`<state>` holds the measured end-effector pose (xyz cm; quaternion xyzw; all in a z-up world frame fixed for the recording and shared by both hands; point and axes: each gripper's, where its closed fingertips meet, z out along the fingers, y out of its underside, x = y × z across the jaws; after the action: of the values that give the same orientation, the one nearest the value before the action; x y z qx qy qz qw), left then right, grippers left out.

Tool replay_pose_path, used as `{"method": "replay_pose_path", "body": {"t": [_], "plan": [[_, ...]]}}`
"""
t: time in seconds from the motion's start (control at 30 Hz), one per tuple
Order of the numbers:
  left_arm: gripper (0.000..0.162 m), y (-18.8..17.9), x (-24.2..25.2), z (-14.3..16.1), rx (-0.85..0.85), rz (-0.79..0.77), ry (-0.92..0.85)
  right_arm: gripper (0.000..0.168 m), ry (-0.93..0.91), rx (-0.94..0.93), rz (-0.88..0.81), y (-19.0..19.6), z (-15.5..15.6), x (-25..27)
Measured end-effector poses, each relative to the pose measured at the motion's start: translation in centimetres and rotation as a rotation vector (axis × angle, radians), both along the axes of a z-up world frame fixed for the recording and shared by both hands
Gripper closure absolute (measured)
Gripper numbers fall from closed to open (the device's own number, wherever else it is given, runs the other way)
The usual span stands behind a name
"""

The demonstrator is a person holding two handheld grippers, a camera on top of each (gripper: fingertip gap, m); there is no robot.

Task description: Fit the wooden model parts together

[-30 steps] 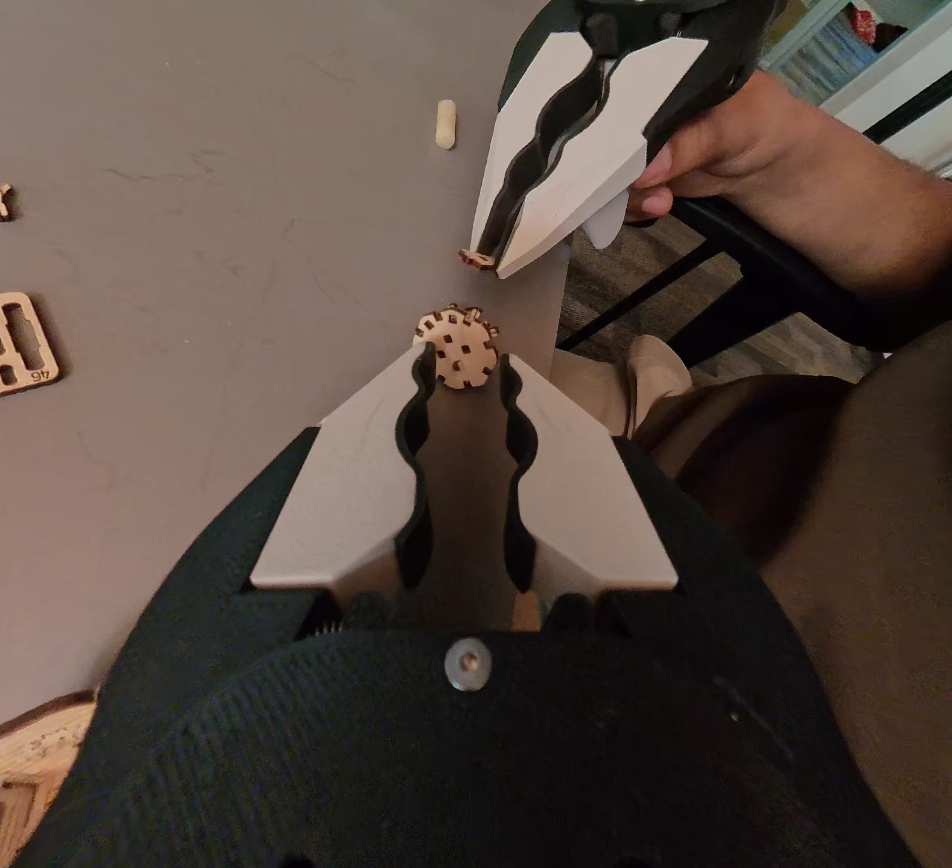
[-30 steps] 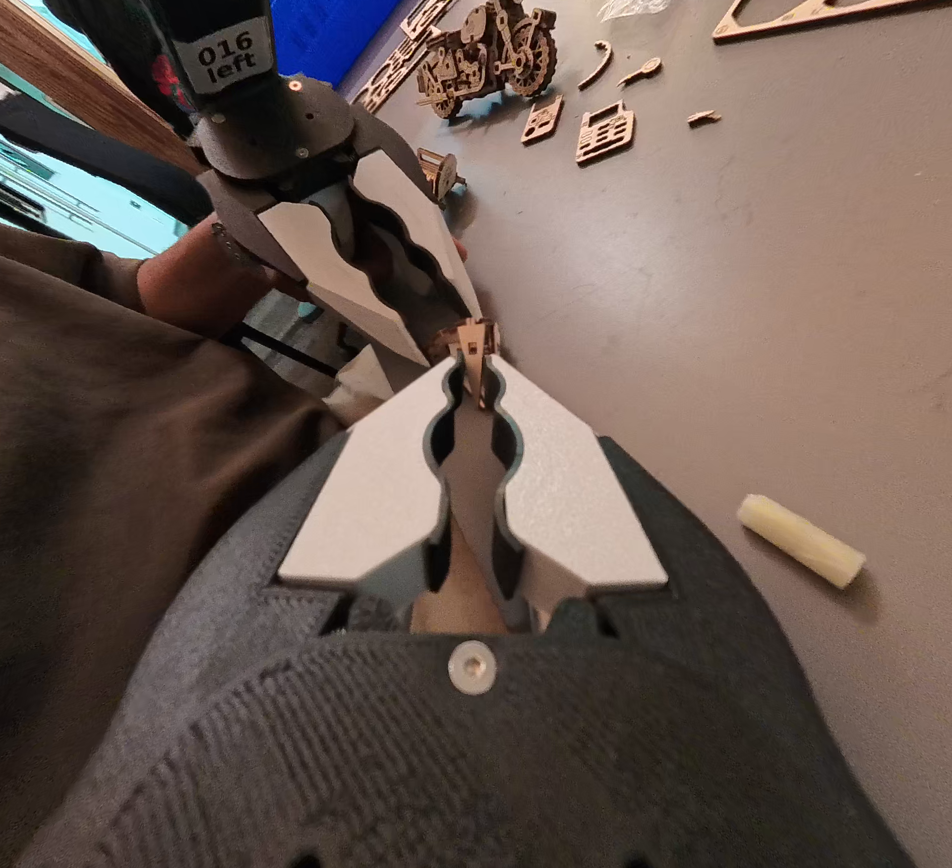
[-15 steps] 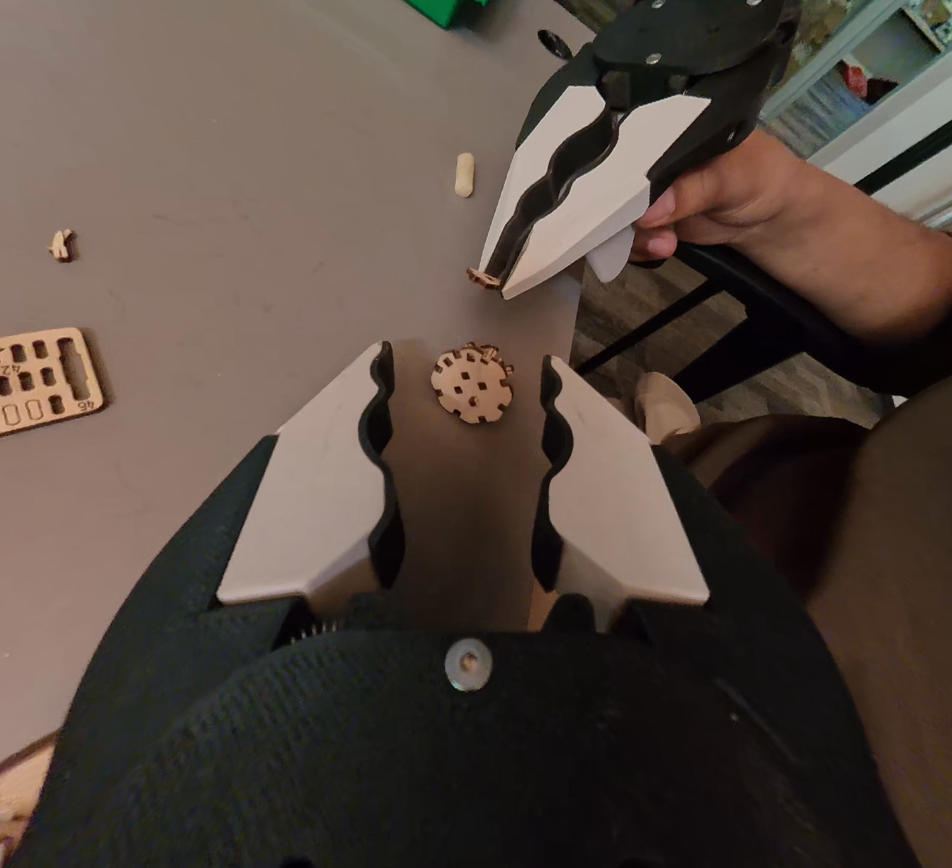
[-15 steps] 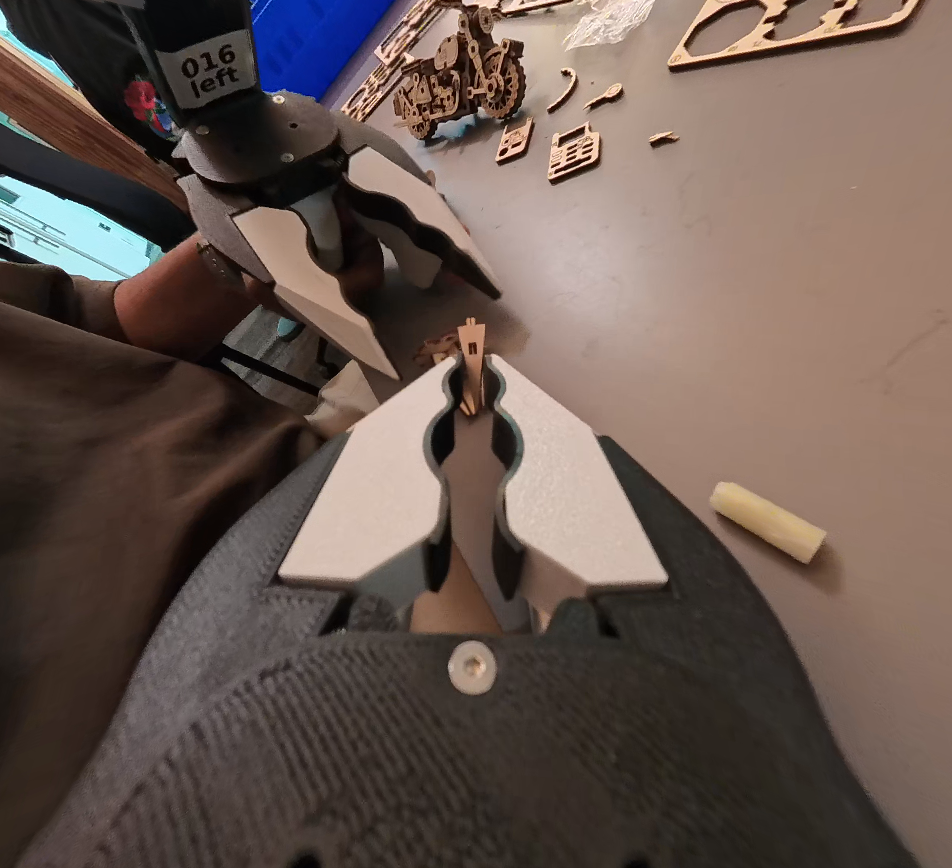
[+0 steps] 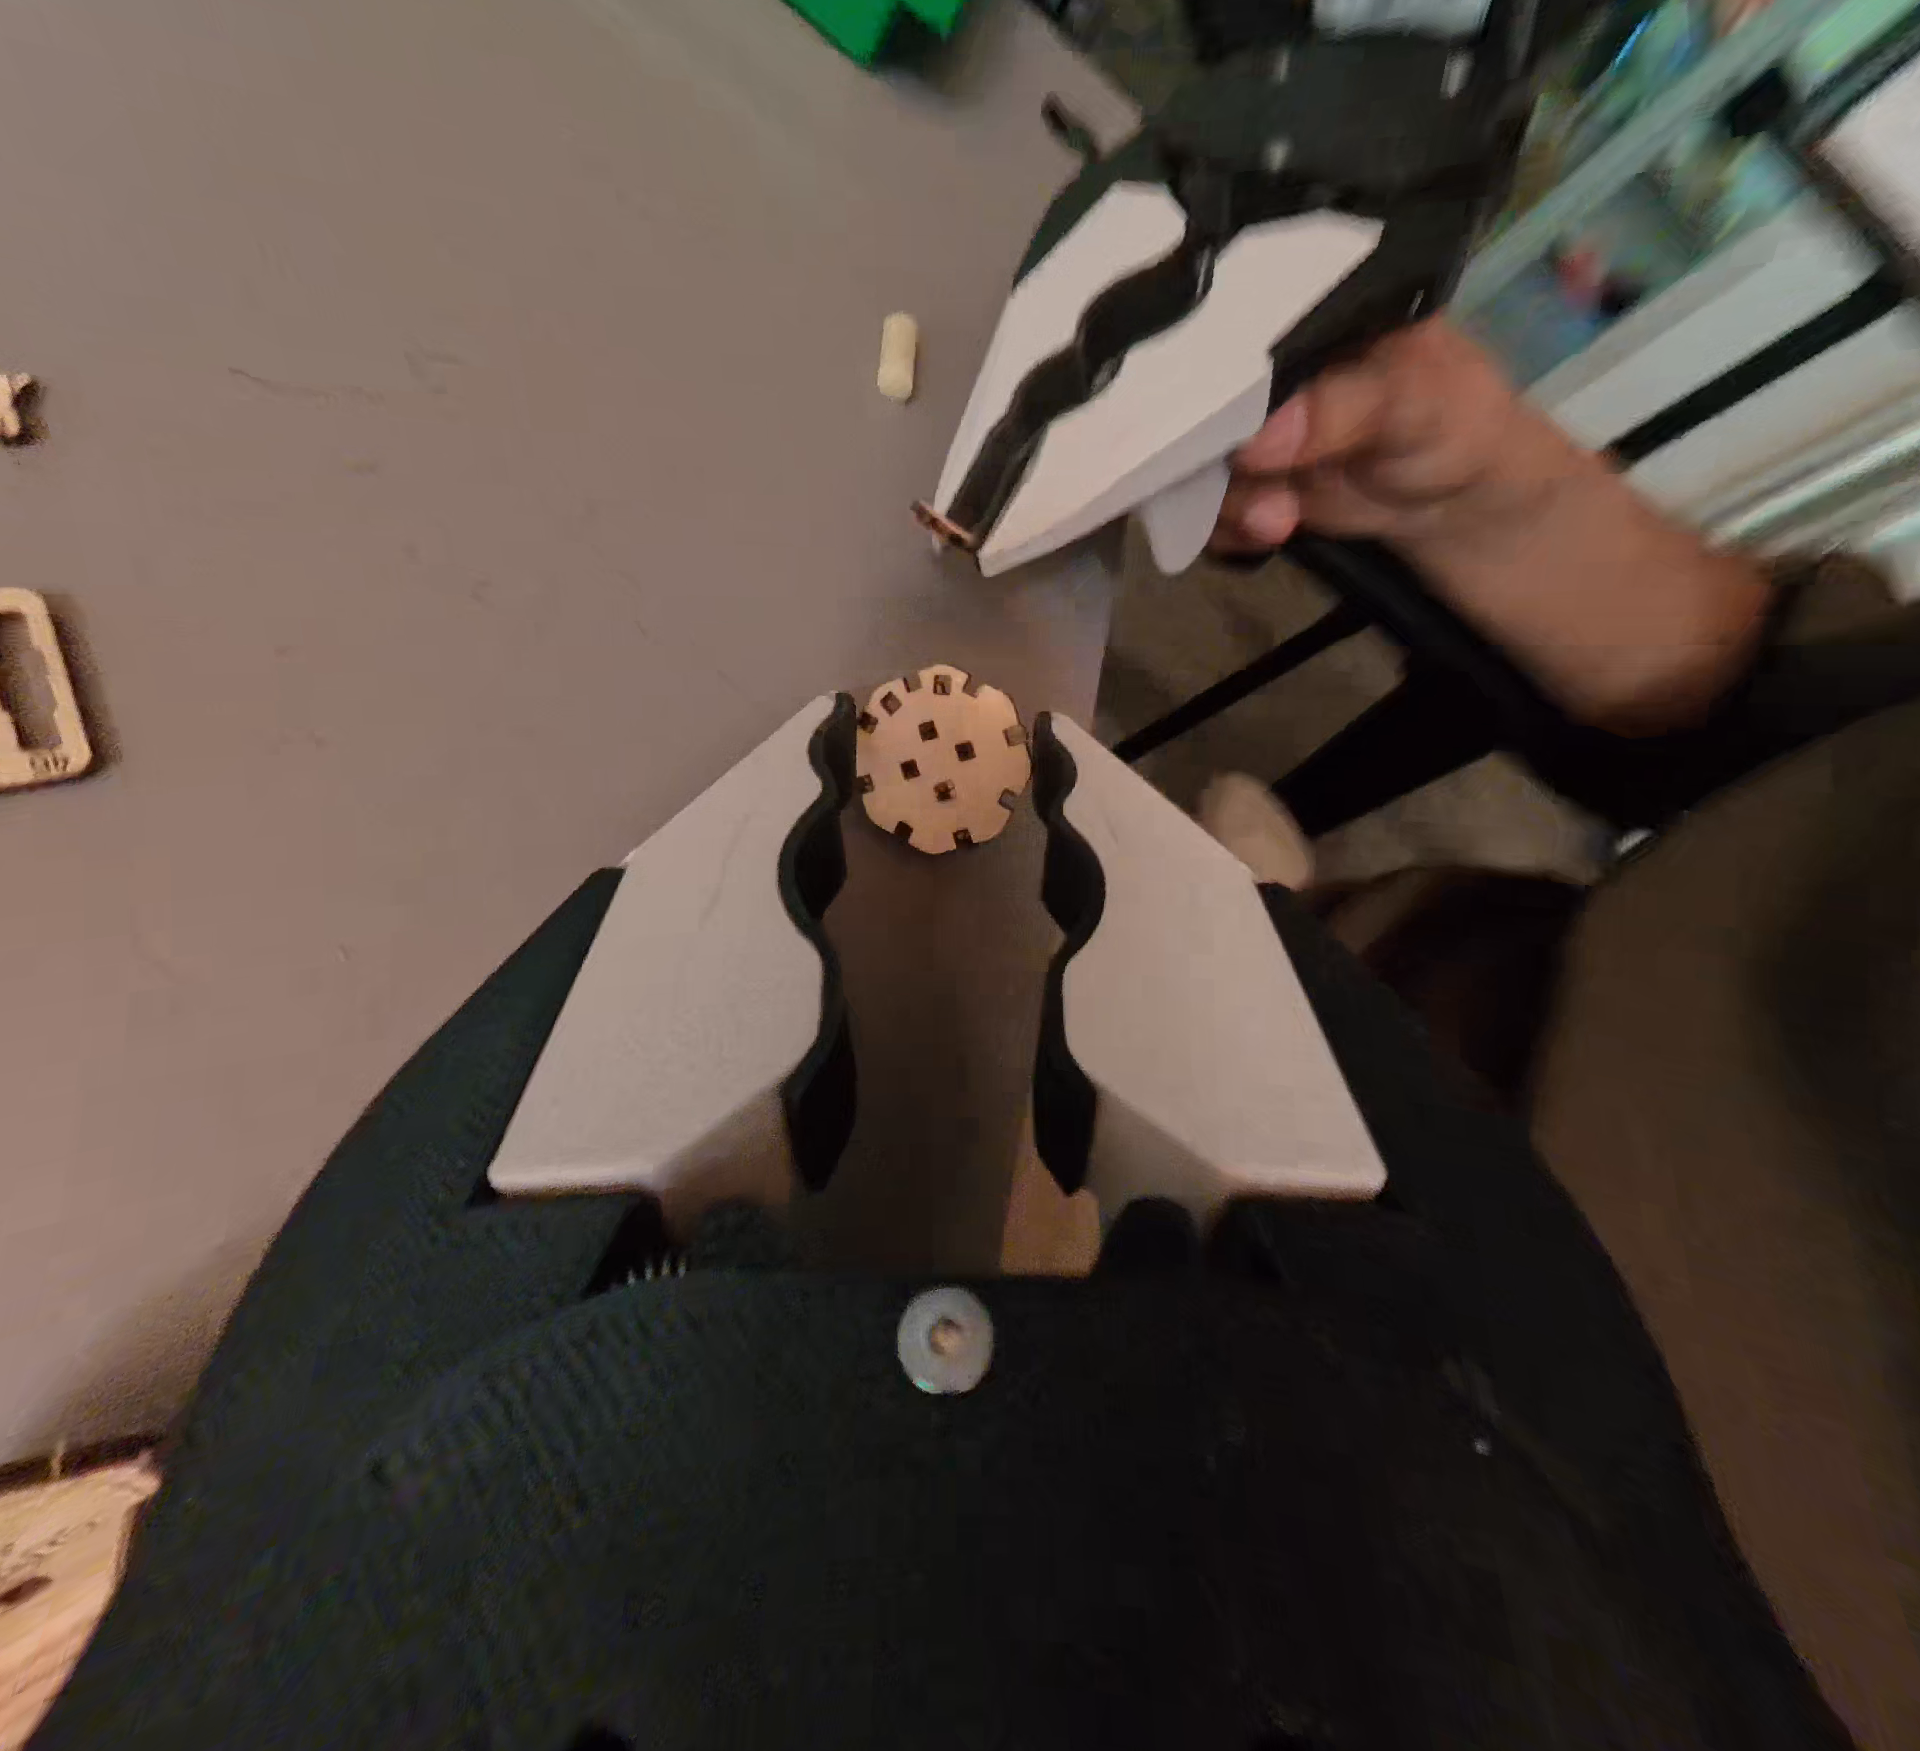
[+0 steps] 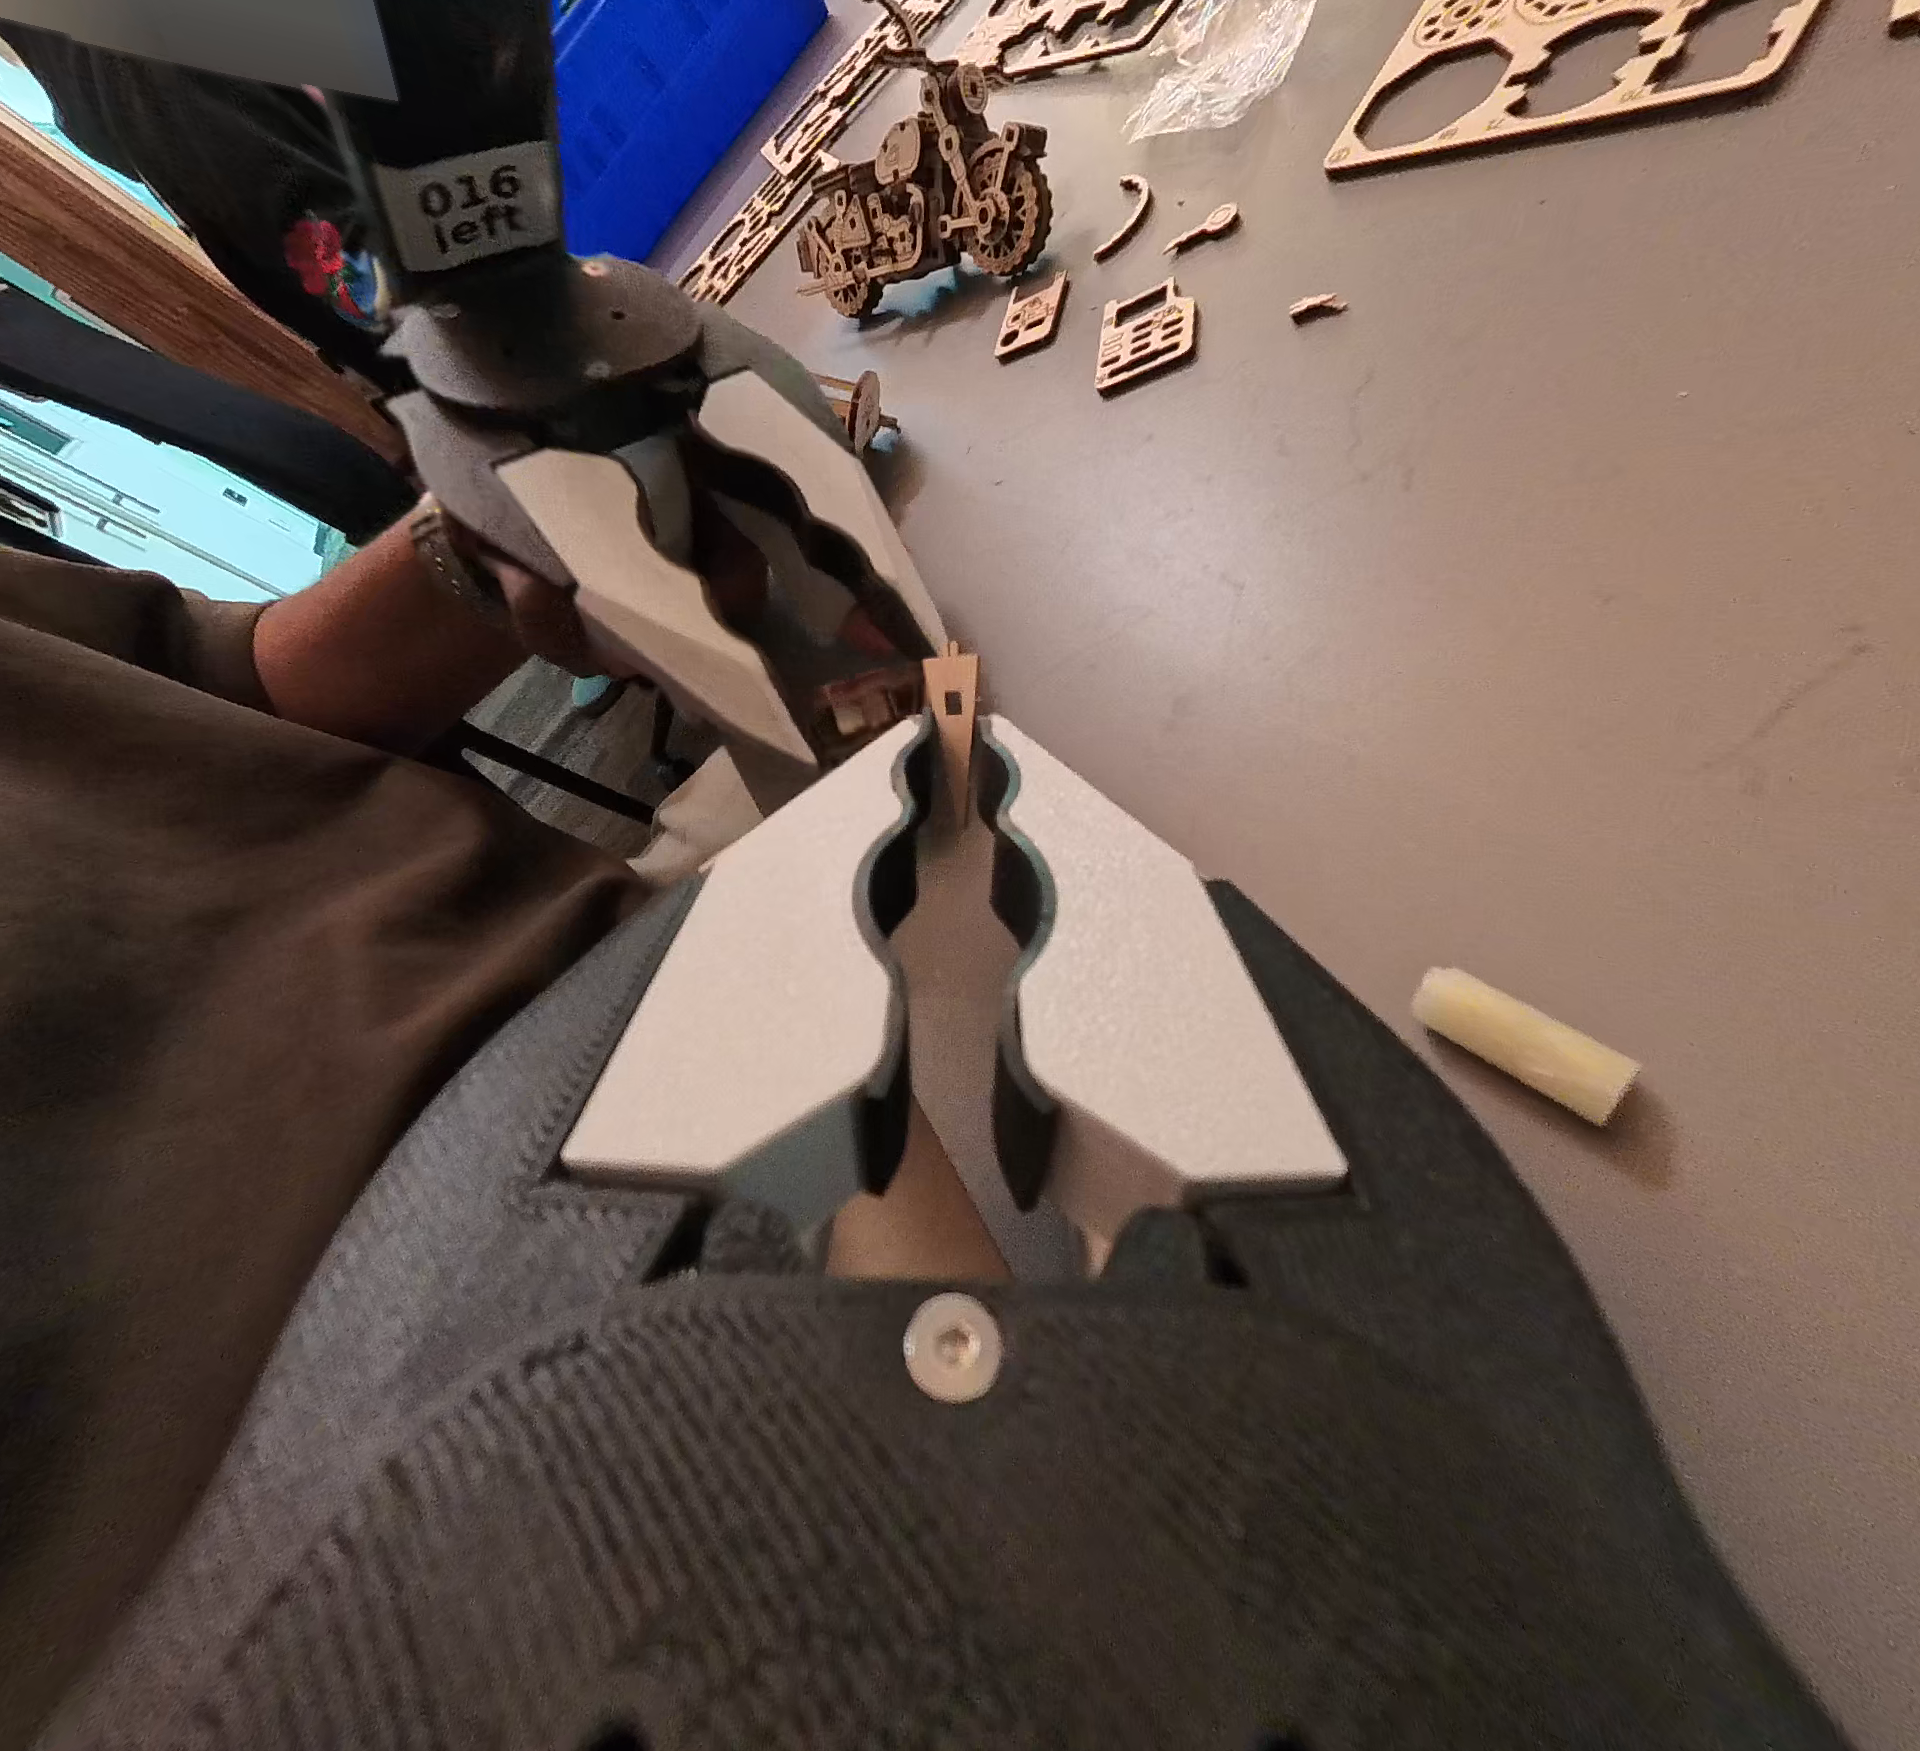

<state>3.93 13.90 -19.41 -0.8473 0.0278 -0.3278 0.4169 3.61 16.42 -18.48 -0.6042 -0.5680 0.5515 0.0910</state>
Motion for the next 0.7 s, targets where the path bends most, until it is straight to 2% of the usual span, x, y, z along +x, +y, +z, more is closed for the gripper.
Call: {"method": "replay_pose_path", "body": {"t": [0.03, 0.17, 0.27, 0.43, 0.7], "plan": [[0.13, 0.3, -0.5, 0.6, 0.012, 0.041, -0.088, 0.163, 0.004, -0.002, -0.005, 0.1, 0.1, 0.0], [0.131, 1.2, -2.6, 3.8, 0.059, 0.176, -0.451, 0.163, -0.002, -0.004, -0.02, 0.4, 0.0, 0.0], [0.131, 1.1, -3.4, 5.5, 0.126, 0.201, -0.559, 0.163, -0.04, 0.063, -0.024, 0.7, -1.0, 0.0], [0.131, 1.0, -3.8, 6.5, 0.195, 0.208, -0.551, 0.163, -0.093, 0.218, 0.008, 0.3, -2.6, 0.2], [0.131, 0.8, -3.2, 7.2, 0.258, 0.175, -0.503, 0.163, -0.075, 0.254, 0.031, -0.2, -2.4, 0.1]]}}
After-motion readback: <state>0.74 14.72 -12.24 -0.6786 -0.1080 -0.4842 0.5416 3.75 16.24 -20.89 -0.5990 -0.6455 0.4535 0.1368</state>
